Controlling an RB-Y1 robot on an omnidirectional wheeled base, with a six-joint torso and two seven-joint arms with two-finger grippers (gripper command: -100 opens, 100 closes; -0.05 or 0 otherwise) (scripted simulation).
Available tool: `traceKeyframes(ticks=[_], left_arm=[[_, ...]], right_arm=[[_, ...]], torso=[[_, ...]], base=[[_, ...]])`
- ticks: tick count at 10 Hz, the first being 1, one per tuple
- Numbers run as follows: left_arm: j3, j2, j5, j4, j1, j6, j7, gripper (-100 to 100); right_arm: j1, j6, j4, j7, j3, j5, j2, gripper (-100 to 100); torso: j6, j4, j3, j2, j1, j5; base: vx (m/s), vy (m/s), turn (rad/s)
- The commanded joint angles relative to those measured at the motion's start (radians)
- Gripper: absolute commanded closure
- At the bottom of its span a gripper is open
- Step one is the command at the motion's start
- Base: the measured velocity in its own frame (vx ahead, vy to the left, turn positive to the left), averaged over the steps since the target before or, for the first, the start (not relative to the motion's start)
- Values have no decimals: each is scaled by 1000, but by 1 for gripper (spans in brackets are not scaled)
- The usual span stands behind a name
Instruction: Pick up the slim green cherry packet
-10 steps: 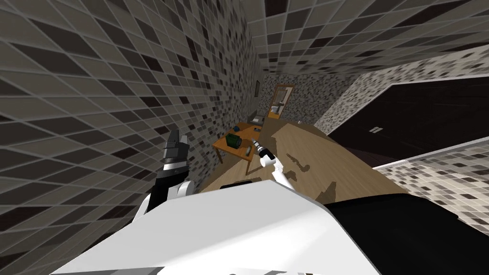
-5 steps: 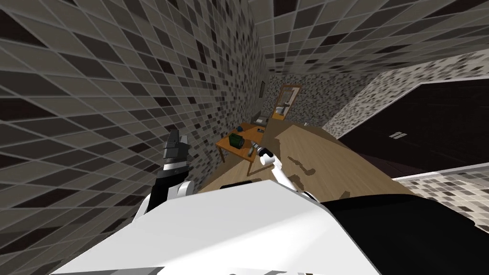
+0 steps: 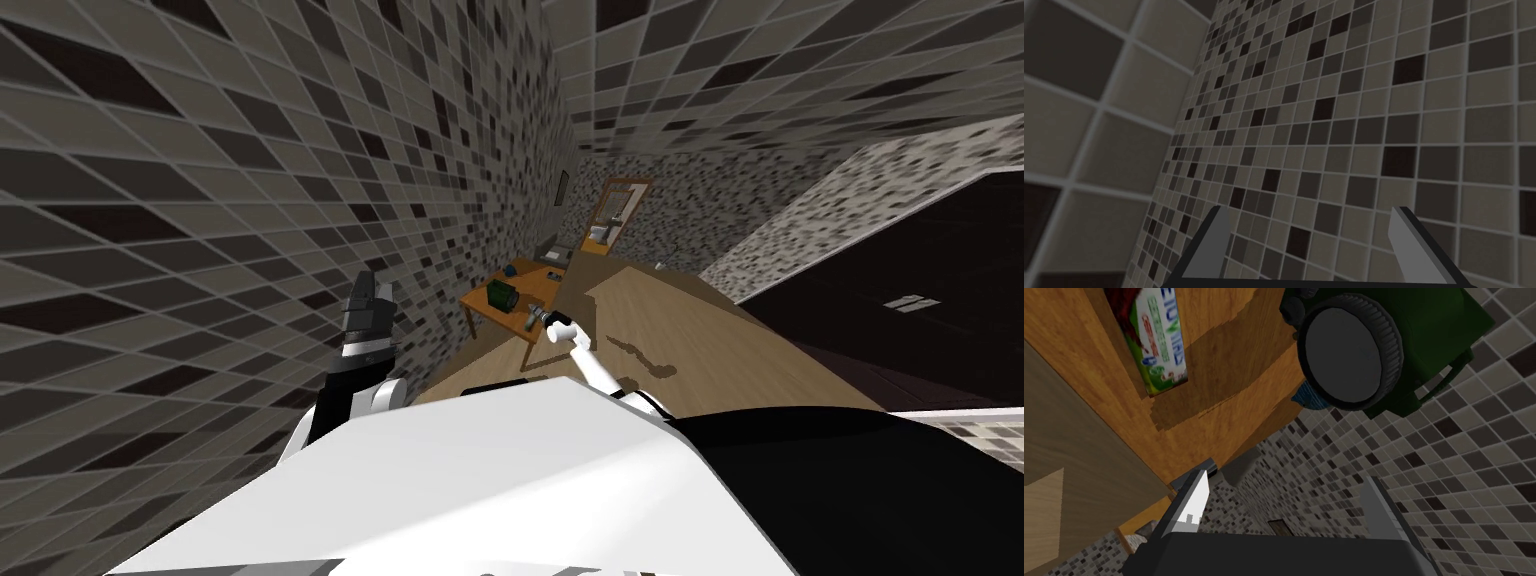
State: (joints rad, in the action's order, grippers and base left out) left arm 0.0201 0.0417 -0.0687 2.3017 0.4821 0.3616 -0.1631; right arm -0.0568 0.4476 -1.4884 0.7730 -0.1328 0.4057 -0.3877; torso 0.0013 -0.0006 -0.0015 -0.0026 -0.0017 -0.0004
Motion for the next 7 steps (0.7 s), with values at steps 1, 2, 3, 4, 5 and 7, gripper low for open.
traceKeyframes(ticks=[1, 2, 3, 4, 5, 7], left_arm=[[0, 0, 0, 0, 0, 0, 0, 0], [0, 0, 0, 0, 0, 0, 0, 0], [0, 0, 0, 0, 0, 0, 0, 0], [0, 0, 0, 0, 0, 0, 0, 0], [0, 0, 0, 0, 0, 0, 0, 0], [0, 0, 0, 0, 0, 0, 0, 0]], right_arm=[[-24, 50, 50, 30, -2, 24, -15, -100], [-24, 78, 77, 30, -2, 24, -15, -100], [-48, 109, 106, 55, -4, 51, -34, -100], [-48, 138, 140, 55, -4, 51, -34, -100], [-71, 161, 186, 78, -5, 77, -52, -100], [-71, 193, 204, 78, -5, 77, -52, -100]], torso=[[0, 0, 0, 0, 0, 0], [-1, 0, 0, -1, 0, 0], [0, 0, 0, 0, 0, 0], [-1, 0, 0, -1, 0, 0], [0, 0, 0, -1, 0, 0], [0, 0, -1, -1, 1, 0]], base=[[27, -11, 229], [26, -13, 117], [31, -12, 188], [29, -13, 140], [35, -1, 246], [24, -8, 38]])
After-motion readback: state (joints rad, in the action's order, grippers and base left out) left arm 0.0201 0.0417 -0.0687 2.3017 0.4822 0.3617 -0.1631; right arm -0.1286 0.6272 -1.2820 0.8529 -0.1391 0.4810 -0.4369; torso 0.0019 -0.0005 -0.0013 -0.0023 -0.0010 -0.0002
